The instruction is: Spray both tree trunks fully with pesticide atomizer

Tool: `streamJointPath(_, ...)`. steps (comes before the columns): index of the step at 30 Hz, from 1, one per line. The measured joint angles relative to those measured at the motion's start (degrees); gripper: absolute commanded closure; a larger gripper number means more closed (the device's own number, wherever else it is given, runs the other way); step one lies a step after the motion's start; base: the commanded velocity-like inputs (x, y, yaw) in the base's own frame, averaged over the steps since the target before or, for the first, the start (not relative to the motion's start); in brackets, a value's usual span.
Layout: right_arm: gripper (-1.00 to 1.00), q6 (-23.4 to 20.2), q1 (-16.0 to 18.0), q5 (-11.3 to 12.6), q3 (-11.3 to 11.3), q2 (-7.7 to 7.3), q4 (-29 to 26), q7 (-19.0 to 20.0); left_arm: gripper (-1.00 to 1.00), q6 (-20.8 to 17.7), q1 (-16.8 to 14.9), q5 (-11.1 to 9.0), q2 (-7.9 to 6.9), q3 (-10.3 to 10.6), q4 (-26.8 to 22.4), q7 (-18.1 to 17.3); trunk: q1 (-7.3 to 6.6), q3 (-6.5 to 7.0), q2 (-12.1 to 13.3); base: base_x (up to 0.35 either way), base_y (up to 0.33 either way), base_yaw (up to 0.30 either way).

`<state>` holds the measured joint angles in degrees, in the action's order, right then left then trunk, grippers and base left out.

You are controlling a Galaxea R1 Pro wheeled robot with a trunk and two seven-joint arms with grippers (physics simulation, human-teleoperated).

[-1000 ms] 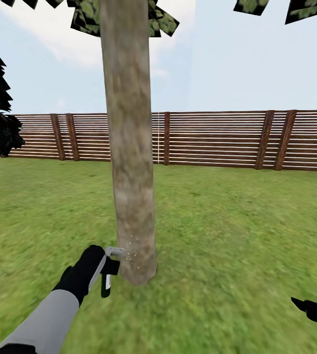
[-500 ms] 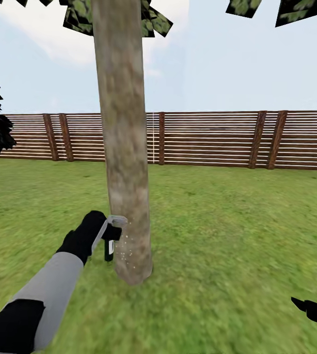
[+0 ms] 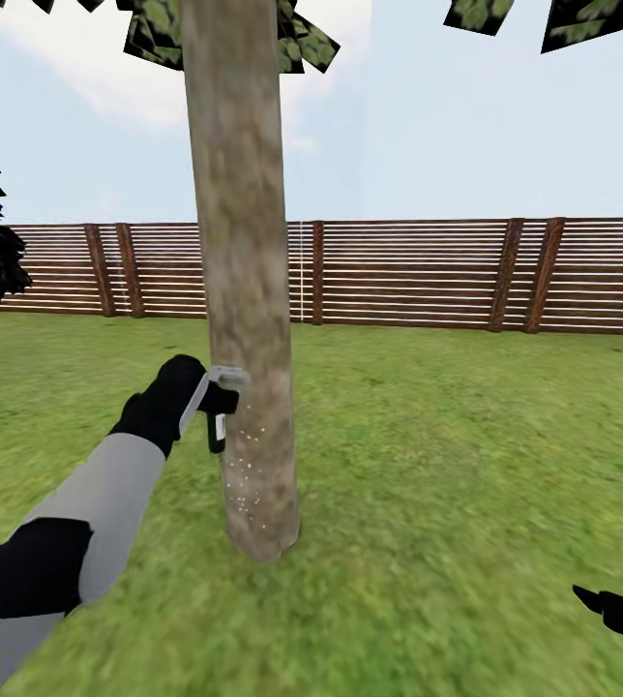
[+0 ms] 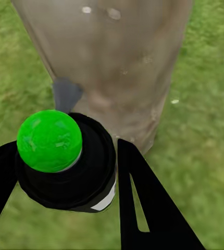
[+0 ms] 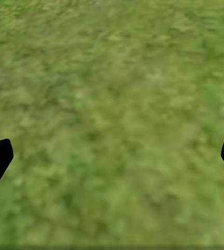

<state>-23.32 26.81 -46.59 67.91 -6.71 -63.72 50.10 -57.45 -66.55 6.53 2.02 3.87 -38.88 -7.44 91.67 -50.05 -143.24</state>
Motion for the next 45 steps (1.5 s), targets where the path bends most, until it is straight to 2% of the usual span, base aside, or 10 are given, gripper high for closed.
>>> streamJointPath(4, -1.00, 0.03, 0.00, 0.01, 0.02, -0.02, 0.00, 0.00, 1.00, -0.03, -4.02, -0.01, 0.00, 0.00, 3.33, -0.03, 0.00, 0.00, 0.00, 0.000, 0.000, 0.000)
streamJointPath(16, -1.00, 0.03, 0.00, 0.01, 0.03, 0.03, 0.00, 0.00, 1.00, -0.21, -9.87, -0.04, 0.00, 0.04, 6.26, -0.04, 0.00, -0.01, 0.00, 0.000, 0.000, 0.000)
streamJointPath(20, -1.00, 0.03, 0.00, 0.01, 0.03, 0.03, 0.00, 0.00, 1.00, -0.12, -10.07, 0.35, -0.85, 0.10, 10.18, -0.05, 0.01, -0.01, 0.01, 0.000, 0.000, 0.000)
streamJointPath(22, -1.00, 0.03, 0.00, 0.01, 0.01, 0.03, 0.00, 0.00, 1.00, -0.09, -10.09, 0.79, -3.39, 0.13, 10.83, -0.09, 0.00, -0.01, 0.00, 0.000, 0.000, 0.000)
streamJointPath(24, -1.00, 0.03, 0.00, 0.01, -0.04, 0.03, 0.00, -0.01, 1.00, -0.10, -10.09, 0.43, -4.93, 0.11, 10.98, -0.11, 0.00, -0.01, 0.00, 0.000, 0.000, 0.000)
streamJointPath(26, -1.00, 0.03, 0.00, 0.01, -0.05, 0.03, 0.07, -0.03, 1.00, -0.06, -10.07, 0.16, -5.71, 0.33, 12.37, -0.15, 0.01, -0.01, 0.01, 0.000, 0.000, 0.000)
streamJointPath(31, -1.00, 0.03, 0.00, 0.01, -0.04, 0.03, 0.08, -0.03, 1.00, 0.16, -9.94, -0.11, -5.25, 2.10, 16.73, -0.74, 0.01, -0.01, 0.01, 0.000, 0.000, 0.000)
streamJointPath(38, -1.00, 0.03, 0.00, 0.01, -0.06, 0.03, 0.09, 0.00, 1.00, 0.95, -9.51, 0.20, -5.10, 2.38, 21.36, -2.79, 0.01, -0.01, 0.01, 0.000, 0.000, 0.000)
streamJointPath(42, -1.00, 0.03, 0.00, 0.01, -0.06, 0.03, 0.09, 0.00, 1.00, 5.25, -9.46, 0.32, -5.35, 2.37, 29.29, -2.85, 0.01, -0.01, 0.01, 0.000, 0.000, 0.000)
streamJointPath(45, -1.00, 0.03, 0.00, 0.01, -0.06, 0.03, 0.09, 0.00, 1.00, 7.81, -9.22, 0.30, -5.36, 2.36, 32.25, -2.85, 0.01, -0.01, 0.01, 0.000, 0.000, 0.000)
